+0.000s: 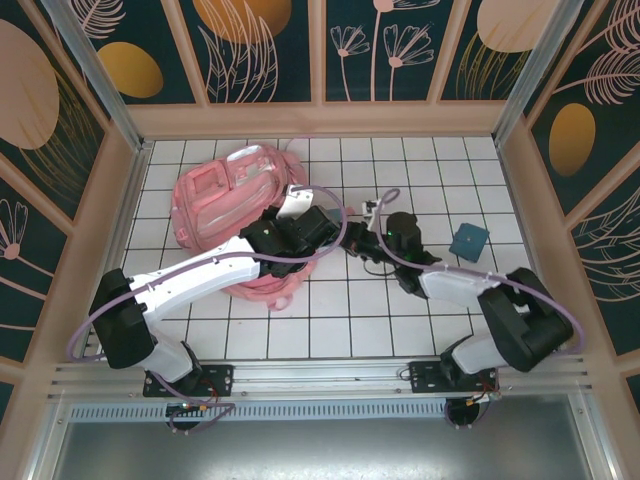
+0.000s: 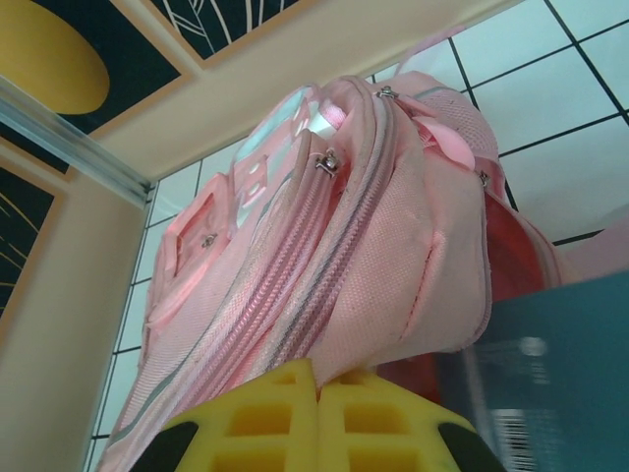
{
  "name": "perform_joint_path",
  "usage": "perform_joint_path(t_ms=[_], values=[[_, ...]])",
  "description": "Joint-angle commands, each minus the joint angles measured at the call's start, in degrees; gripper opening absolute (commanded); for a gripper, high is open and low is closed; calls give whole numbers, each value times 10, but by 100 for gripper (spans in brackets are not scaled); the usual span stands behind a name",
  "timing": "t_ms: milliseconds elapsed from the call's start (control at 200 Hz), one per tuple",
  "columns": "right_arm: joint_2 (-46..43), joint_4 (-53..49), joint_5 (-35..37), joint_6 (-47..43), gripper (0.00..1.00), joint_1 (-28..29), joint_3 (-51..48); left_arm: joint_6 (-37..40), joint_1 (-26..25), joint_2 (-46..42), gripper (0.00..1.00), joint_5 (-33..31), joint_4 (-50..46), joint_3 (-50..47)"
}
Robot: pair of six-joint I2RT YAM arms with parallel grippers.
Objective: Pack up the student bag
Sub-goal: Open the student bag at the middle-left of the table, then place the book in the student bag.
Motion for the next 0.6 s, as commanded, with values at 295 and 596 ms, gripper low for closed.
perform_joint_path(t_ms=[295,596], values=[[119,129,-20,60,2,55,54,30,2,-20,0,-33,48,26],[45,64,7,30,2,46,-27,30,5,-16,0,-30,52,22]])
